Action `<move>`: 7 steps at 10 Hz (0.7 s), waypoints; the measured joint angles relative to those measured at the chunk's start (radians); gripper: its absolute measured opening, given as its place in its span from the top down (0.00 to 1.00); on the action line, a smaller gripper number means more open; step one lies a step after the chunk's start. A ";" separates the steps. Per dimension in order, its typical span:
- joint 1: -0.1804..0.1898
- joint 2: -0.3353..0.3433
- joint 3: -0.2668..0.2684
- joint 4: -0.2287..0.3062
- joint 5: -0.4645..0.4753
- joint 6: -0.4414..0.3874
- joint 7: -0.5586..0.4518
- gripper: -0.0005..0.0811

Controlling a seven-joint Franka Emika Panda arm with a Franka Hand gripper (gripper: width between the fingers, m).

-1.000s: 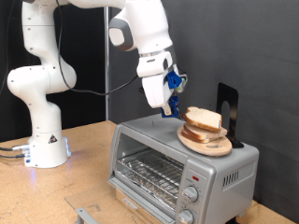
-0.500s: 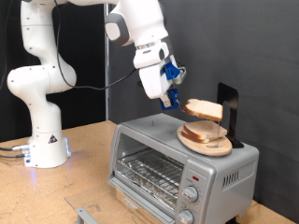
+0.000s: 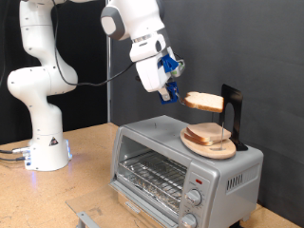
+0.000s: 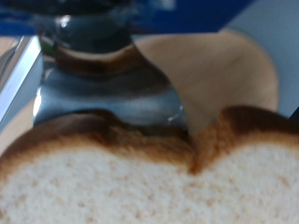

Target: Make a piece of toast with the oven

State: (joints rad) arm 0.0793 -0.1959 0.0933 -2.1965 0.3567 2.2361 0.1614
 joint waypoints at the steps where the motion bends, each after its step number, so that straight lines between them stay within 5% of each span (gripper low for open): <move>1: 0.000 -0.013 -0.009 0.002 0.000 -0.052 -0.004 0.48; 4: 0.000 -0.012 -0.007 -0.020 0.011 0.004 -0.025 0.49; 7: 0.000 -0.059 -0.030 -0.109 0.107 0.105 -0.120 0.49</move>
State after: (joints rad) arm 0.0792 -0.2547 0.0634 -2.3053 0.4637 2.3413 0.0411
